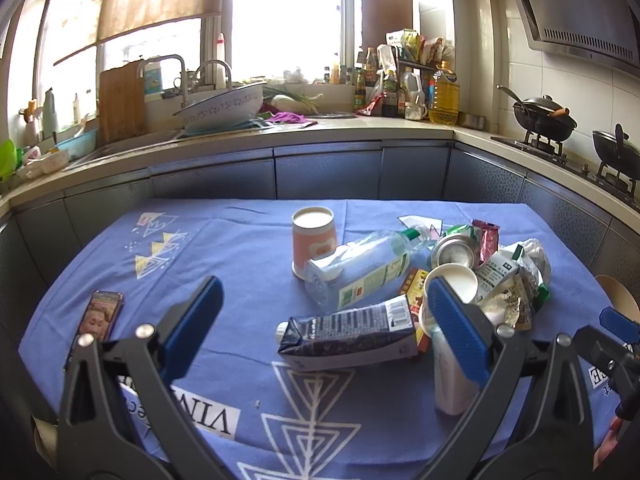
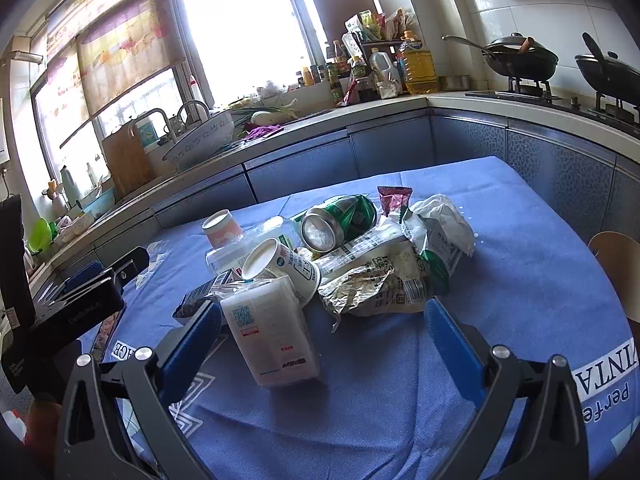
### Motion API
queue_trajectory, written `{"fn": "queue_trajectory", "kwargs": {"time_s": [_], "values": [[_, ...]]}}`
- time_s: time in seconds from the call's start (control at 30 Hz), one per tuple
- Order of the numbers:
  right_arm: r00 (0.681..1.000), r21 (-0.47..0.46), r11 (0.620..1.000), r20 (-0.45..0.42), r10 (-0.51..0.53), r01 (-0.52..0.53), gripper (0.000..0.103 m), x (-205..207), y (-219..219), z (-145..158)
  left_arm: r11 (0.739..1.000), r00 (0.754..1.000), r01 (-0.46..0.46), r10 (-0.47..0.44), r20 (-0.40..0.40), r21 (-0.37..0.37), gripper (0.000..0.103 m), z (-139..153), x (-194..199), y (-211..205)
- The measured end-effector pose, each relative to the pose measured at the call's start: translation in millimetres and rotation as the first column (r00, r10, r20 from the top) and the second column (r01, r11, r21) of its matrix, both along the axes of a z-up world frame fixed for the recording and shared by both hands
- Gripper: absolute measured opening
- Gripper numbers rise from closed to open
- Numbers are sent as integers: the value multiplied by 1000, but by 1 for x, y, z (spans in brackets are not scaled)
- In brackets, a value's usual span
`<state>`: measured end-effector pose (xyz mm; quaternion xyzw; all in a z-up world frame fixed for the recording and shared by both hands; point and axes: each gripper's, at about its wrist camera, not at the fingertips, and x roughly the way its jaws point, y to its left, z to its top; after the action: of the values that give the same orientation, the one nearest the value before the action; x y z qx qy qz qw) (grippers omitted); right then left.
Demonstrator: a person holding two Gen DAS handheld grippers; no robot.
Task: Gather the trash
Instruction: 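Move both tools toward the trash pile on the blue tablecloth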
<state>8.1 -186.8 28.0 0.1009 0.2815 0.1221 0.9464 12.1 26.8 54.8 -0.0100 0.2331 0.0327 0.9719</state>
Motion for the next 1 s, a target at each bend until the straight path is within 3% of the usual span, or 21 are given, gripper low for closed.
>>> {"fn": "queue_trajectory", "kwargs": {"time_s": [1.0], "values": [[1000,4,1000,-6,0,0,99,-1,3,-4,1000,1000,1,-1,-1,4,98,-6,0,4]]}}
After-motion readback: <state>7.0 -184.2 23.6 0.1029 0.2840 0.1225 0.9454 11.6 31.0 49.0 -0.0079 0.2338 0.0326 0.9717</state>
